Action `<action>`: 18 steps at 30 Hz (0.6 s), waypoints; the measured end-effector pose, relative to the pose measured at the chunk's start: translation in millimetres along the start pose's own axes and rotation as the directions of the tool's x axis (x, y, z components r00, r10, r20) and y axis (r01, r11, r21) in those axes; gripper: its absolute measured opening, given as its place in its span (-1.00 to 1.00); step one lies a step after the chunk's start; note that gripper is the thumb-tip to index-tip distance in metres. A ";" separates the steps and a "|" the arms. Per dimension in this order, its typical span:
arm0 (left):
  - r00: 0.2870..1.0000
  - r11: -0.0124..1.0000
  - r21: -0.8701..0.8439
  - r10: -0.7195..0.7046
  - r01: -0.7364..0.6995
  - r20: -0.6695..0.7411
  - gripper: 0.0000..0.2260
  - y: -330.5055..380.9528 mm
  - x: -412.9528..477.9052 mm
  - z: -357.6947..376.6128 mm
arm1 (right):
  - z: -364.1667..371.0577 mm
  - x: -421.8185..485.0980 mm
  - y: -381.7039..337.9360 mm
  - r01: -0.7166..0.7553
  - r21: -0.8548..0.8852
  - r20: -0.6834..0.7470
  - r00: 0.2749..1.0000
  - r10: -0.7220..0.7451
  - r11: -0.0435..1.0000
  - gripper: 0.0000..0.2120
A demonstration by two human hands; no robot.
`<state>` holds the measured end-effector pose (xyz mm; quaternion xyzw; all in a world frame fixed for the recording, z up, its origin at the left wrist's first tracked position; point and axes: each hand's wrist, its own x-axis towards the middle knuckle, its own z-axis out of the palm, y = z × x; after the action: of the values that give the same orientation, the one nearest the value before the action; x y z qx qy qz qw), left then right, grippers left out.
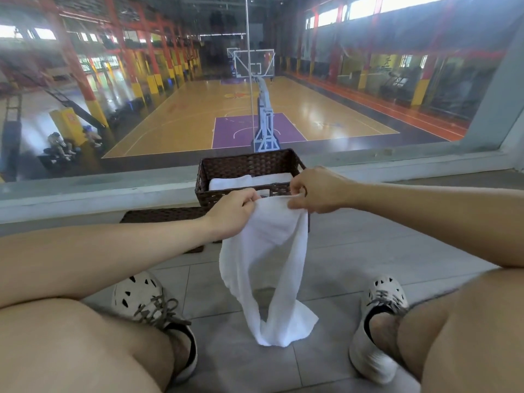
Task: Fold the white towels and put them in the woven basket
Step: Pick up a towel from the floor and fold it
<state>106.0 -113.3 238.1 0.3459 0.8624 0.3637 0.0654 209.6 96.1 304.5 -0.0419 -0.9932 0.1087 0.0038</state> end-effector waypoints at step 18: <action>0.905 0.926 0.023 0.364 -0.378 0.220 -0.78 6.2 -14.6 21.7 | -13.3 -20.1 12.5 0.447 -0.140 -0.141 0.874 -0.465 0.883 -0.66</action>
<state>128.3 -107.1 224.4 0.5421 0.7804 0.3024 0.0750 230.9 109.4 314.8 0.1841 -0.9752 0.0495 0.1123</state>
